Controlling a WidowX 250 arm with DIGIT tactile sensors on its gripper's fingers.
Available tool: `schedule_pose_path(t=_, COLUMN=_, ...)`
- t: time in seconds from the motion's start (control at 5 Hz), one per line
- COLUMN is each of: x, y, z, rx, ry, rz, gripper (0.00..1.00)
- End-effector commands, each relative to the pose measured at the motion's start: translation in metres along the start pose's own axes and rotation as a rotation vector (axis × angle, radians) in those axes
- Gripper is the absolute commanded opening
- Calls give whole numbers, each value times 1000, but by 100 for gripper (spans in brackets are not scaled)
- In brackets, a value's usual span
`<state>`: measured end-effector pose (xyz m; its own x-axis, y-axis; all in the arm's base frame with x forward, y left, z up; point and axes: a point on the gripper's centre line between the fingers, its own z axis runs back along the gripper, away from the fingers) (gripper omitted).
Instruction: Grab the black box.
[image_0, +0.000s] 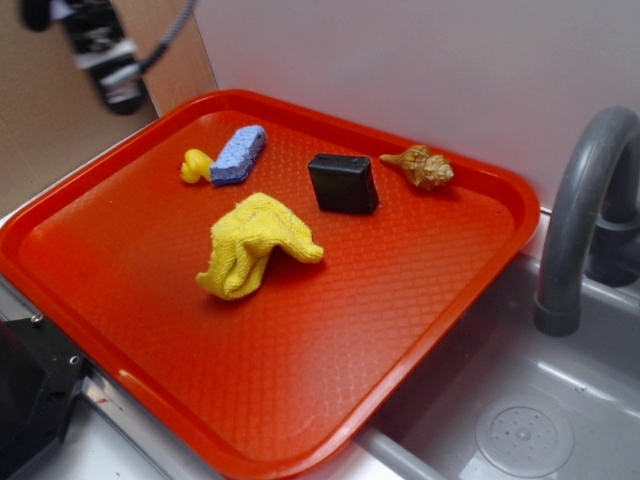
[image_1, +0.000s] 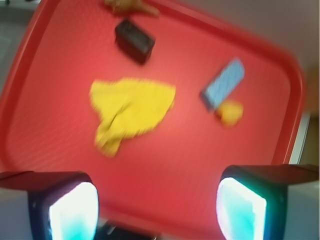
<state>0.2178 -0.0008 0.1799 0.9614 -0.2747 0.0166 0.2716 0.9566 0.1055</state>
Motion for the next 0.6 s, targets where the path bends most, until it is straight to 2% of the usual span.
schedule_pose_path(t=0.0, x=81, y=3, z=-52, rx=-49, ry=-104, rz=-395, gripper=100)
schedule_pose_path(t=0.2, x=99, y=-12, z=-75, rx=-117, ry=-102, rz=-536, gripper=100)
schedule_pose_path(t=0.4, x=95, y=-41, z=-102, rx=-148, ry=-39, rz=-667, gripper=100)
